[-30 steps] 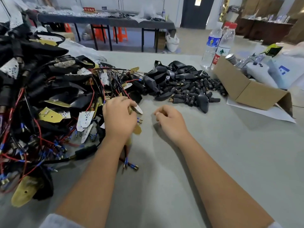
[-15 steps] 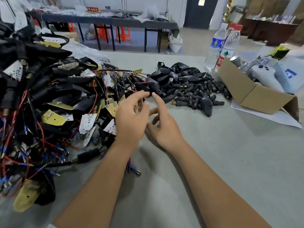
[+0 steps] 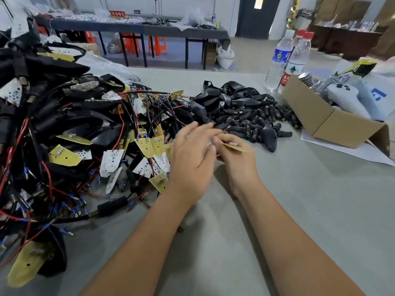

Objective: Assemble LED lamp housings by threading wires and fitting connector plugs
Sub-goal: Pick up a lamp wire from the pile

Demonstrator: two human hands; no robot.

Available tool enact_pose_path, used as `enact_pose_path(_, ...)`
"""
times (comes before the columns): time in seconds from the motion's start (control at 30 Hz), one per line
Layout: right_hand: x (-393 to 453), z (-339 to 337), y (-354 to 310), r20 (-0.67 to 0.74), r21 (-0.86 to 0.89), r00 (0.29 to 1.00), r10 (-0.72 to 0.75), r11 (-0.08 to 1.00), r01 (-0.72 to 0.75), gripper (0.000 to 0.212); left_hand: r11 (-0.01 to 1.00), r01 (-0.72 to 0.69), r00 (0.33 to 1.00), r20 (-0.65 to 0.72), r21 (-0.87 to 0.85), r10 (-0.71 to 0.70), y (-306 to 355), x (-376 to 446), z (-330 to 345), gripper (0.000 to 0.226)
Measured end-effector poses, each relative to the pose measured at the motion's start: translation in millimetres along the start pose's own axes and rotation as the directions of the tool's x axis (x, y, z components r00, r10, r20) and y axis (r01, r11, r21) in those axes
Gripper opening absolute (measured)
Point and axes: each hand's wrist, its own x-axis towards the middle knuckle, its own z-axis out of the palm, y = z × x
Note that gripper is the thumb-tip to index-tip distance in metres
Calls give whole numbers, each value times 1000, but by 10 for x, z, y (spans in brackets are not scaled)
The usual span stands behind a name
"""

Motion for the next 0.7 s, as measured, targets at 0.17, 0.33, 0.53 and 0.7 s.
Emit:
enact_pose_path(0.17, 31, -123, -40, -132, 36, 991, -6, 999, 11, 33, 967, 58, 997, 42, 249, -70, -232, 43, -80, 59)
enact_pose_path(0.33, 33, -247, -204, -110, 484, 973, 201, 866, -124, 60, 839, -28, 984, 165, 543, -74, -337, 24, -56, 42)
enact_pose_path(0.53, 43, -403, -241, -201, 570, 934, 296, 810, -135, 35, 809, -110, 992, 108, 577, 58, -278, 19, -90, 30)
enact_pose_path(0.7, 43, -387, -226, -181, 565, 959, 219, 821, -81, 31, 834, -227, 973, 159, 504, 169, -93, 16, -96, 24)
